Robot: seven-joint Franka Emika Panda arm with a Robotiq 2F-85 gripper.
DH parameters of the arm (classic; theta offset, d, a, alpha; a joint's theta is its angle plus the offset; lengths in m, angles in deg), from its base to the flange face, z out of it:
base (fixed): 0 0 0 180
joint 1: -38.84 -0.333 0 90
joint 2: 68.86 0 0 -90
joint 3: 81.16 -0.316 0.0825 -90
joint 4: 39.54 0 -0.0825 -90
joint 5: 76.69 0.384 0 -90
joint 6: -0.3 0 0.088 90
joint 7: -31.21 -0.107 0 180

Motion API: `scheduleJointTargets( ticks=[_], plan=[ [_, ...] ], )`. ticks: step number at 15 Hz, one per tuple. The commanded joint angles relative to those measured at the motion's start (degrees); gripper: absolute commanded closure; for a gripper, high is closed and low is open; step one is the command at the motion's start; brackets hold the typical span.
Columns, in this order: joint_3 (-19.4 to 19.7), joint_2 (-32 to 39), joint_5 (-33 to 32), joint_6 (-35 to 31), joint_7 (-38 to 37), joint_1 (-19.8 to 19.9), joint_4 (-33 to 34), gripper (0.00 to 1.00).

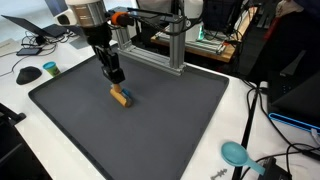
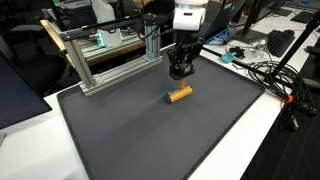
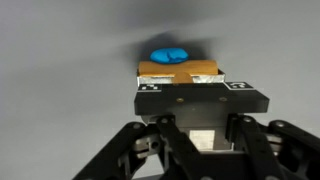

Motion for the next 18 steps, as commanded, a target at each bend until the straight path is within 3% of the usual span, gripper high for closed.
scheduleJointTargets(
  ticks=[1,15,18],
  plan=[
    [0.1,1.4,0.15,-4.47,-0.5,-0.57,-2.81,0.78],
    [-1.23,-1.17,3.48,7.1,4.88,1.43,-2.65,0.78],
    [-0.41,-3.05,2.35,4.77,3.22,0.75,-4.18,0.78]
  ],
)
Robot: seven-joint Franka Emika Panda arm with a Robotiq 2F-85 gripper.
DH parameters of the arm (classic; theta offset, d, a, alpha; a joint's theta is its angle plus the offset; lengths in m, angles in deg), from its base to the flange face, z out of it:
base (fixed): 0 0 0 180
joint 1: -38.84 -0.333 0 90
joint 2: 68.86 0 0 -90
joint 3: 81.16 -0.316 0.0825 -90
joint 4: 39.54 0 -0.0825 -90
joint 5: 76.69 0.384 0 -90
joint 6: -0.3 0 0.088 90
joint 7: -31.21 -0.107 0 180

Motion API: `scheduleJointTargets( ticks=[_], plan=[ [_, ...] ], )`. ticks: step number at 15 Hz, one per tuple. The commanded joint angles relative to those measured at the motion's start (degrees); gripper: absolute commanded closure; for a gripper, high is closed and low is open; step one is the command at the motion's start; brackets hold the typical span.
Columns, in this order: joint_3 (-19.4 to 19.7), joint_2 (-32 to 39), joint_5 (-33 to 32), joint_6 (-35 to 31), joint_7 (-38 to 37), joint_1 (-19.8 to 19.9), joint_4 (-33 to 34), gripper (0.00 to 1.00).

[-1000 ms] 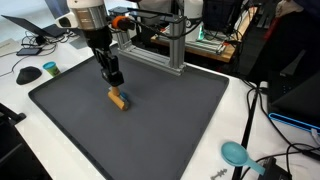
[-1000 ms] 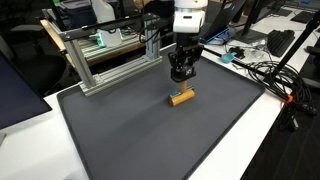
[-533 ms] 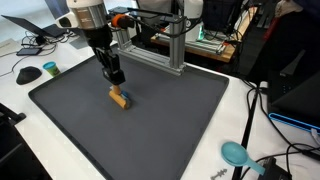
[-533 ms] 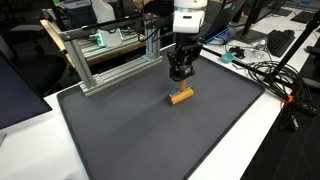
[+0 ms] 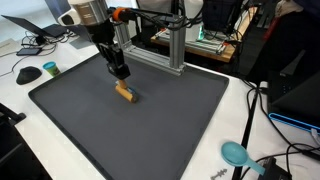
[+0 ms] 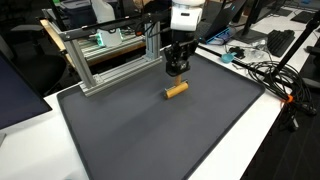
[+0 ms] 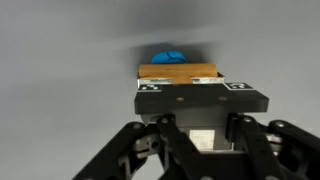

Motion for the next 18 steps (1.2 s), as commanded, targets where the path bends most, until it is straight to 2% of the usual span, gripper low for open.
scheduleJointTargets(
  ticks=[1,5,7,12,15,18],
  plan=[
    [0.27,-2.57,0.01,-2.57,-0.76,-0.19,-4.48,0.78],
    [-1.02,-5.6,2.11,-4.83,2.38,0.68,-7.46,0.78],
    [-1.97,-5.89,3.72,-3.44,4.48,1.06,-7.76,0.78],
    [-3.97,-5.86,6.19,-4.69,9.05,0.6,-8.49,0.78],
    [-2.56,-4.57,2.21,-1.18,4.6,-0.97,-6.99,0.78],
    [-1.53,-4.89,0.85,-1.0,1.8,-1.23,-7.16,0.78]
  ],
)
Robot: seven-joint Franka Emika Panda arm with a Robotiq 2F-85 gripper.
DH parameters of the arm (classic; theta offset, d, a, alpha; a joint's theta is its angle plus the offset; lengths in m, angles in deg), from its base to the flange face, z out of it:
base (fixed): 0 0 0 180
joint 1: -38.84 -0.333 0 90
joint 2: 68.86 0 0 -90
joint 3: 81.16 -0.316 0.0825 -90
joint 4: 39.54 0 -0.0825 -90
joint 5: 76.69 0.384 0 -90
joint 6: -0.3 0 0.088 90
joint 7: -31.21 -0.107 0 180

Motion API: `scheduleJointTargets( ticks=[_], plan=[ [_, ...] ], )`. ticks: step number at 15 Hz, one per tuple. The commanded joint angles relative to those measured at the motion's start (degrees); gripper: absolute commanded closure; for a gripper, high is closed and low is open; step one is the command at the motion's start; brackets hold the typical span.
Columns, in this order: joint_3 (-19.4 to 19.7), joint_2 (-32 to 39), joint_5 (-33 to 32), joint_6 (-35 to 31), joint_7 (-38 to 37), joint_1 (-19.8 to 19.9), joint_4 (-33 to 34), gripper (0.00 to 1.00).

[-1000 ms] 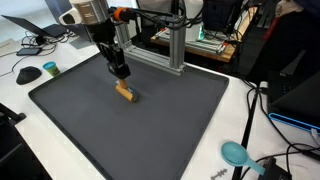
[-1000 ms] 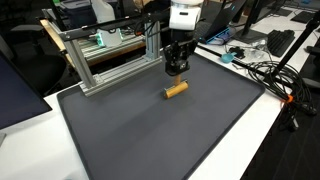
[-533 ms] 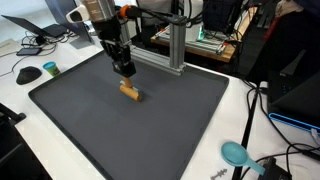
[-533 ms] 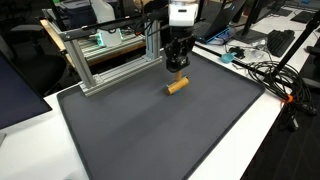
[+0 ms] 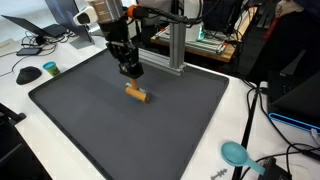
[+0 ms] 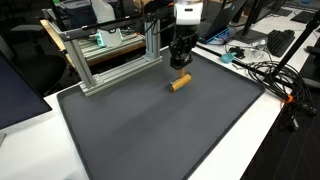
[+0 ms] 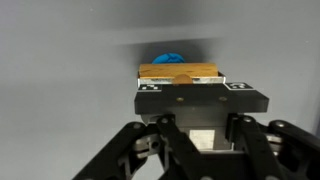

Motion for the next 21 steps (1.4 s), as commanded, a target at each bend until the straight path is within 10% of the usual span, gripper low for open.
scheduleJointTargets(
  ticks=[1,21],
  plan=[
    [1.57,-0.55,-2.32,2.0,-3.58,-0.88,-0.61,0.78],
    [4.13,0.84,-5.23,-0.37,-5.11,-0.32,-0.86,0.78]
  ],
)
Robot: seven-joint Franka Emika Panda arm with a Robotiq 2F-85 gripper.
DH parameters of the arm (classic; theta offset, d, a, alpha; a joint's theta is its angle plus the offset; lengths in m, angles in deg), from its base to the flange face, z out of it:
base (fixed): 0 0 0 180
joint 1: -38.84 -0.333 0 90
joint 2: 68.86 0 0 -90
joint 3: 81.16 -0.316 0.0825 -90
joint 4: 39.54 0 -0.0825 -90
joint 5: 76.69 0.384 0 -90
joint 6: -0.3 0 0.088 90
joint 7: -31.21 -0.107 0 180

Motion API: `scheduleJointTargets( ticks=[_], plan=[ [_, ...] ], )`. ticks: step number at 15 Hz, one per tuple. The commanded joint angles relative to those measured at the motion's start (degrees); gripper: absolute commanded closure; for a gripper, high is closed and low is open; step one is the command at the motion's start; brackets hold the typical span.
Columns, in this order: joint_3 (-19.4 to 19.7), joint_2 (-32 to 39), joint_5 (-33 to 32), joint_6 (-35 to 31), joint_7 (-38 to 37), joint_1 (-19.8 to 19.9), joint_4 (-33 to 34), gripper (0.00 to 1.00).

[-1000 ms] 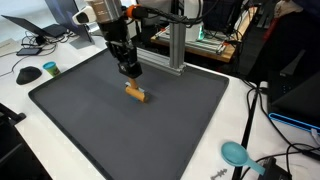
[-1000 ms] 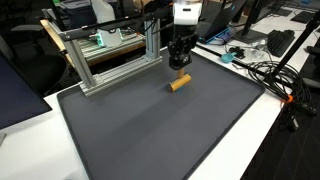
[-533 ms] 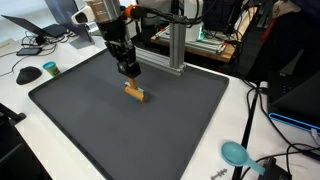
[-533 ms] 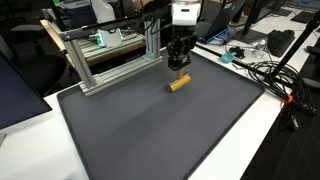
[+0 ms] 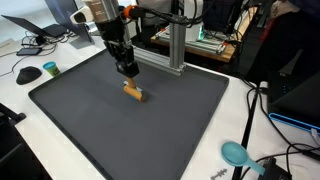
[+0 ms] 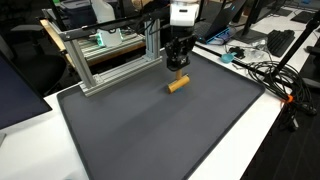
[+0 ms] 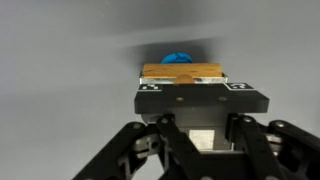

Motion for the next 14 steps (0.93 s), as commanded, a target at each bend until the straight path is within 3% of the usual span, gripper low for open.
scheduleJointTargets(
  ticks=[1,5,10,14],
  plan=[
    [2.32,0.13,-4.21,-2.67,-1.03,0.09,-1.55,0.78],
    [2.54,-2.21,-2.98,-6.54,-0.31,0.8,-3.47,0.78],
    [2.43,-6.96,-2.48,-5.11,-1.25,0.62,-5.52,0.78],
    [0.72,-12.27,-7.03,-5.62,6.37,-0.72,-7.99,0.78]
  ],
)
